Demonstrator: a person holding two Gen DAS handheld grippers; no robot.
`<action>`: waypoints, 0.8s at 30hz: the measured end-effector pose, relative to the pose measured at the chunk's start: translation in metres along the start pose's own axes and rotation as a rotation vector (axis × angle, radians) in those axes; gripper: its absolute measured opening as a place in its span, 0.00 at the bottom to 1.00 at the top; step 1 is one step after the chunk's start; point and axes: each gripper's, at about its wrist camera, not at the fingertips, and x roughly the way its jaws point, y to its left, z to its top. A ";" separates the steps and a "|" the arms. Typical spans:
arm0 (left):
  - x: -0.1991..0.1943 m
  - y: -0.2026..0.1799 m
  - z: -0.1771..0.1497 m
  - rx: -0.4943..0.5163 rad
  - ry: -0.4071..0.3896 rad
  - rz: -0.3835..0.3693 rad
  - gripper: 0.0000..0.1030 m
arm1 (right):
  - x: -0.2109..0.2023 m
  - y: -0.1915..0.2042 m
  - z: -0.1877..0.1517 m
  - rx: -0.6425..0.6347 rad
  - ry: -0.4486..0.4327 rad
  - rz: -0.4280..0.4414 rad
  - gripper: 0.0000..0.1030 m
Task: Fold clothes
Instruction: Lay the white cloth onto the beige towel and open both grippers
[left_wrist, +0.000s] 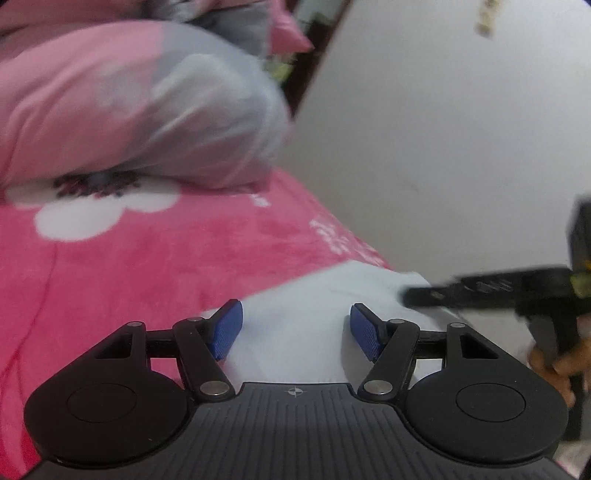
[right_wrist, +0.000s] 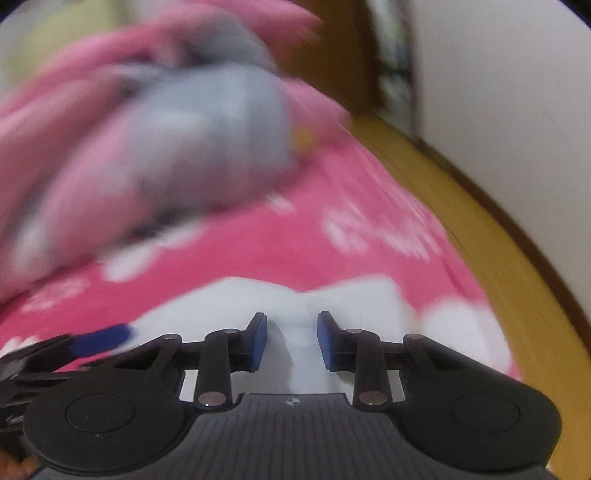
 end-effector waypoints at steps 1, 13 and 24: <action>-0.004 0.005 0.002 -0.036 -0.005 -0.007 0.63 | -0.005 -0.008 0.000 0.039 -0.013 0.008 0.31; -0.108 -0.052 -0.017 0.403 0.048 -0.053 0.75 | -0.177 -0.016 -0.063 -0.174 -0.095 0.025 0.32; -0.093 -0.097 -0.109 0.771 0.163 -0.034 0.77 | -0.116 0.008 -0.122 -0.391 0.108 -0.136 0.26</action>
